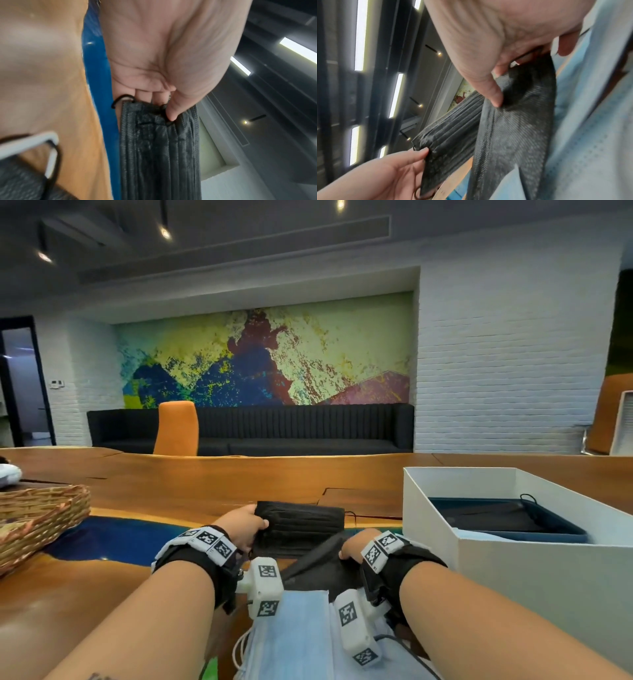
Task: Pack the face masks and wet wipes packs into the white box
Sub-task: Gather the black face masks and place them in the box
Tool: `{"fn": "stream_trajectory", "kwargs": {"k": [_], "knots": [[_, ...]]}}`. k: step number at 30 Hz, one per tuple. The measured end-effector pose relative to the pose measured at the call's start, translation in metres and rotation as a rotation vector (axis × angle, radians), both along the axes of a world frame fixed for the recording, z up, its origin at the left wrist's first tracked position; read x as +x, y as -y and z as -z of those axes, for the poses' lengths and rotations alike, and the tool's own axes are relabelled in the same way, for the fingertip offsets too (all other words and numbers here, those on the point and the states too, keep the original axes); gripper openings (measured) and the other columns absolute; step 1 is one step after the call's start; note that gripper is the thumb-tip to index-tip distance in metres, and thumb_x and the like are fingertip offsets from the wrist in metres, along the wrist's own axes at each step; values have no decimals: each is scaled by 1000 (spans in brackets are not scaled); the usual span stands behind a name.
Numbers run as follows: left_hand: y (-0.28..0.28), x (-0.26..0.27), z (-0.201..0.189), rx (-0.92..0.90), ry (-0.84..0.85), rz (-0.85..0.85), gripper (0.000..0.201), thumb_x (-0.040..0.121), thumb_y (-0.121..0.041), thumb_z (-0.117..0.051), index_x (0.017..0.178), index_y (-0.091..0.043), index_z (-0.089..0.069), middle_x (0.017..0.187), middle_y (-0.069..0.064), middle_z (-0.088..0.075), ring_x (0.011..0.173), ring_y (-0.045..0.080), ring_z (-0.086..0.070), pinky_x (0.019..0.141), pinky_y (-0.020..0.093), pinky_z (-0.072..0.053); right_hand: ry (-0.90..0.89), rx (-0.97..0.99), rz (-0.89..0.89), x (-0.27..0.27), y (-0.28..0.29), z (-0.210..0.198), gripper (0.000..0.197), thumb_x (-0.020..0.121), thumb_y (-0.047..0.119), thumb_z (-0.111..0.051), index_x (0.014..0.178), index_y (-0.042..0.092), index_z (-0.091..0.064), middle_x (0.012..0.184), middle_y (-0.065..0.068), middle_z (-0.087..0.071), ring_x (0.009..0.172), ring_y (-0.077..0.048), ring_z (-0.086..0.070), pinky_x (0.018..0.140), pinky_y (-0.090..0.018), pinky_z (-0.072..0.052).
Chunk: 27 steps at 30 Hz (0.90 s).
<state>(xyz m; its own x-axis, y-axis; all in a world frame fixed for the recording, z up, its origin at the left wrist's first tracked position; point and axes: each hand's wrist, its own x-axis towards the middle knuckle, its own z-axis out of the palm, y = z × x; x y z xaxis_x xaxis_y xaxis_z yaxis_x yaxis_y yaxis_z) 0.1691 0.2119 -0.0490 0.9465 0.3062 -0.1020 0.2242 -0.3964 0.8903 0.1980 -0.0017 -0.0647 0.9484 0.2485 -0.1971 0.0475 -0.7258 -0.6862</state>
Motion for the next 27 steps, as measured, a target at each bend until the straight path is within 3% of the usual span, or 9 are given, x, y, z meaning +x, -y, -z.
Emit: {"fn": "stream_trajectory", "kwargs": {"k": [2,4,7,8,14,17,20,23,27], "knots": [[-4,-11,-7,-175,101,-54,26,101,0,-34,121,-10,-47,83,14,-52,72,27,-51,68,40,-50,63,-13,5,-4,-5,-8,39,96,26,-48,128,4,-53,131,-12,-55,121,-27,-53,76,-26,-45],[-6,-28,-17,-269,186,-74,30,101,2,-31,121,-13,-47,88,14,-54,75,25,-53,52,36,-52,125,96,-16,-17,-6,-25,34,95,29,-49,121,7,-56,122,-12,-59,113,-26,-57,84,-28,-43],[-15,-43,-28,-297,264,-82,33,101,3,-29,123,-15,-46,95,15,-56,78,24,-54,43,32,-53,184,328,-106,-28,-4,-42,24,93,24,-54,112,9,-59,111,-10,-62,104,-23,-58,92,-33,-44],[-15,-61,-36,-295,277,-75,33,101,2,-28,123,-16,-46,100,16,-56,80,25,-55,44,31,-53,209,383,-130,-48,3,-53,21,93,23,-54,109,10,-59,107,-9,-62,102,-23,-58,92,-34,-45],[-10,-111,-63,-351,300,34,35,101,-4,-34,131,-16,-46,122,16,-57,103,31,-57,77,44,-49,356,620,-189,-95,35,-91,7,90,22,-57,90,17,-62,100,-10,-68,98,-25,-63,98,-42,-46],[9,-132,-74,-353,332,78,33,102,-6,-33,129,-17,-47,117,12,-60,100,28,-58,72,43,-49,396,753,-160,-120,58,-104,9,92,17,-56,85,18,-62,89,-4,-66,91,-21,-61,91,-36,-45],[31,-146,-84,-379,369,91,29,103,-5,-31,124,-16,-47,112,13,-60,92,27,-59,72,42,-49,442,838,-135,-139,80,-117,11,94,14,-54,85,19,-61,90,-3,-64,91,-20,-60,86,-33,-45],[53,-155,-87,-444,393,173,34,102,-4,-32,133,-11,-44,109,14,-62,91,29,-61,67,41,-53,462,920,-136,-153,100,-125,11,94,13,-53,89,19,-61,90,-1,-65,85,-15,-61,79,-28,-46],[88,-163,-80,-550,367,314,34,102,-5,-30,130,-15,-46,113,14,-62,92,30,-64,67,43,-55,483,906,-13,-158,123,-118,9,94,20,-54,87,21,-59,90,-3,-63,91,-20,-59,91,-39,-46]]}}
